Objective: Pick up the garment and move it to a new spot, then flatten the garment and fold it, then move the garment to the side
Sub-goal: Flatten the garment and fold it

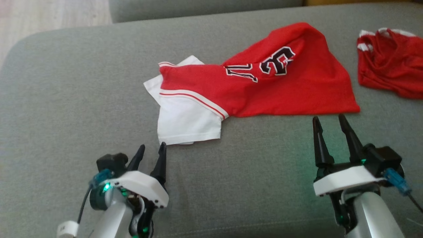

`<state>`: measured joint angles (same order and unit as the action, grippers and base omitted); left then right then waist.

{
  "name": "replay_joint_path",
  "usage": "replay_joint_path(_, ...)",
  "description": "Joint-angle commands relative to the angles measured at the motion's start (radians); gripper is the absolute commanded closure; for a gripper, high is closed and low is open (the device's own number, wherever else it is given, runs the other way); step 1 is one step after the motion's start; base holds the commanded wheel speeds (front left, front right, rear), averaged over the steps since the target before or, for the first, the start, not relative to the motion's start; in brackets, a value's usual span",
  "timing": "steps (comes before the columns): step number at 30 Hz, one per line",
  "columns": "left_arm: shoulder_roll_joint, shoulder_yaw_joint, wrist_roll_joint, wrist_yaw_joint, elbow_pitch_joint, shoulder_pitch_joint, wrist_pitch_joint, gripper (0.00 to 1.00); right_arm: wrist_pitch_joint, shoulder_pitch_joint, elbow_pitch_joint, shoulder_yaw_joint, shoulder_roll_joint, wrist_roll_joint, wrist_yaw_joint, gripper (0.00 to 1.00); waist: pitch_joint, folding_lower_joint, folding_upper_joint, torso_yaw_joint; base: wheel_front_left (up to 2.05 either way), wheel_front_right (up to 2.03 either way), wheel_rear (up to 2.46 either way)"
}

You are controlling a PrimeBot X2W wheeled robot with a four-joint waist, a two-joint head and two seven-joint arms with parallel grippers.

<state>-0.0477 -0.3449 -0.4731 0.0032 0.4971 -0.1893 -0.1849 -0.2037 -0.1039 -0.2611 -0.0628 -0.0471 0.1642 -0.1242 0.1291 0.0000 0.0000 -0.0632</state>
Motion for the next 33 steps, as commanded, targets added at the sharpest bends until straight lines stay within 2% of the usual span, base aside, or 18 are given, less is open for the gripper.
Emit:
replay_joint_path(1,-0.003,0.027,-0.008,0.001,-0.007,-0.058,-0.009,0.00,-0.011,-0.043,0.033,-0.026,-0.003,-0.008,-0.007,0.00,0.026,0.0000,0.0000,-0.023,0.00,0.00,0.00)
replay_joint_path(12,-0.003,0.027,-0.081,-0.019,0.135,-0.152,-0.046,0.00,-0.030,-0.071,0.016,-0.030,-0.003,0.003,-0.007,0.00,0.068,0.0000,0.0000,-0.073,0.00,0.00,0.00)
replay_joint_path(13,-0.003,0.024,-0.085,-0.024,0.144,-0.157,-0.047,0.03,-0.031,-0.072,0.015,-0.028,-0.003,0.004,-0.007,0.00,0.069,0.0000,0.0000,-0.075,0.00,0.00,0.00)
replay_joint_path(14,-0.003,0.020,-0.089,-0.029,0.151,-0.161,-0.049,0.16,-0.032,-0.072,0.013,-0.026,-0.003,0.004,-0.007,0.00,0.071,0.0000,0.0000,-0.078,0.00,0.00,0.00)
replay_joint_path(16,-0.003,0.011,-0.094,-0.035,0.161,-0.167,-0.052,0.56,-0.035,-0.074,0.010,-0.021,-0.003,0.004,-0.007,0.00,0.072,0.0000,0.0000,-0.081,0.00,0.00,0.00)
replay_joint_path(17,-0.003,0.008,-0.096,-0.036,0.163,-0.169,-0.054,0.73,-0.036,-0.075,0.008,-0.020,-0.003,0.004,-0.007,0.00,0.072,0.0000,0.0000,-0.082,0.00,0.00,0.00)
replay_joint_path(18,-0.003,0.004,-0.097,-0.037,0.163,-0.170,-0.056,0.98,-0.037,-0.075,0.007,-0.019,-0.003,0.004,-0.007,0.00,0.072,0.0000,0.0000,-0.083,0.00,0.00,0.00)
replay_joint_path(26,-0.012,0.014,-0.092,-0.031,0.107,-0.122,-0.071,1.00,-0.043,-0.071,-0.002,-0.007,-0.003,0.005,-0.007,0.00,0.061,0.0000,0.0000,-0.071,0.00,0.00,0.00)
replay_joint_path(33,-0.044,0.089,-0.088,0.016,-0.082,-0.015,-0.076,1.00,-0.025,-0.061,-0.044,0.031,-0.003,0.002,-0.007,0.00,0.046,0.0000,0.0000,-0.033,0.00,0.00,0.00)
